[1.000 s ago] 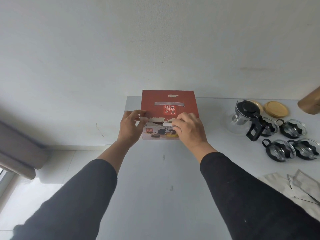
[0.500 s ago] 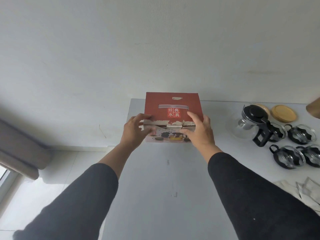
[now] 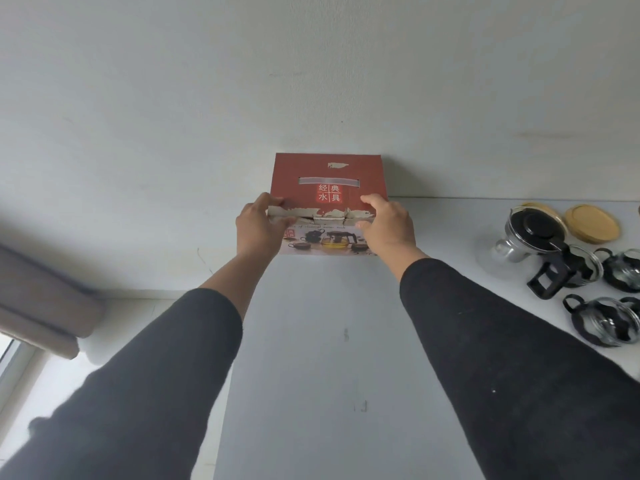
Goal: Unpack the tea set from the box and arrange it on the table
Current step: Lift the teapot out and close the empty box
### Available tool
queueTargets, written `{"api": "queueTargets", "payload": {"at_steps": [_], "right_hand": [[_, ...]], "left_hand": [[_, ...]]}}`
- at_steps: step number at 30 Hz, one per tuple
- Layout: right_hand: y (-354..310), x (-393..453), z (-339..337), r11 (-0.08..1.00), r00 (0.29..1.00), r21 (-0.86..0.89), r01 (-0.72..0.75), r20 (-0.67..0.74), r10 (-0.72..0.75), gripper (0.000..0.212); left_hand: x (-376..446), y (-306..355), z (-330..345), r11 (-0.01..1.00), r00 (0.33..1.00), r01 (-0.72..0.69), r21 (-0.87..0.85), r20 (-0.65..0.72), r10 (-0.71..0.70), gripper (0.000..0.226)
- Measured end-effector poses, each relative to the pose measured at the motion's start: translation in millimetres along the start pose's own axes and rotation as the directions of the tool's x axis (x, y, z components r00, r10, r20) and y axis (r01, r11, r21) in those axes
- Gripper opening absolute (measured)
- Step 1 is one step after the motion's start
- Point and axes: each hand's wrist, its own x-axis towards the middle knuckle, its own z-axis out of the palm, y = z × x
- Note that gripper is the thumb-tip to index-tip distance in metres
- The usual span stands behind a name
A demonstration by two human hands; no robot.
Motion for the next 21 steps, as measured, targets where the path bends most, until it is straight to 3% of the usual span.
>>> {"api": "queueTargets", "payload": {"at_steps": [10,14,18,21], "right_hand": [[-4,13,-3,0.998,1.000,-0.054,0.016,0.027,-0.015,0.044],[-2,10,0,0.998,0.999,-0.054,-0.020,0.048,0.023,0.056],[-6,-3,0,0.999,0.999,-0.024,-0.032,-0.003,0.032,0.074],[-7,-13,-10,0.999,0.993,0.034,0.003,-0.122,0.001,0.072]], "left_hand": [[-3,3,11,0.998,0.997,-0.036,0.045,-0.063,0.039,0.036],[-4,6,12,0.991,0.998,-0.045,0.124,-0.037,0.050,0.044],[-12,10,12,0.947,0.982,-0.170,0.274,-0.031,0.185,0.065],[-23,23,11,0.933,0.954,-0.260,0.249,-0.085,0.289,0.058]]}}
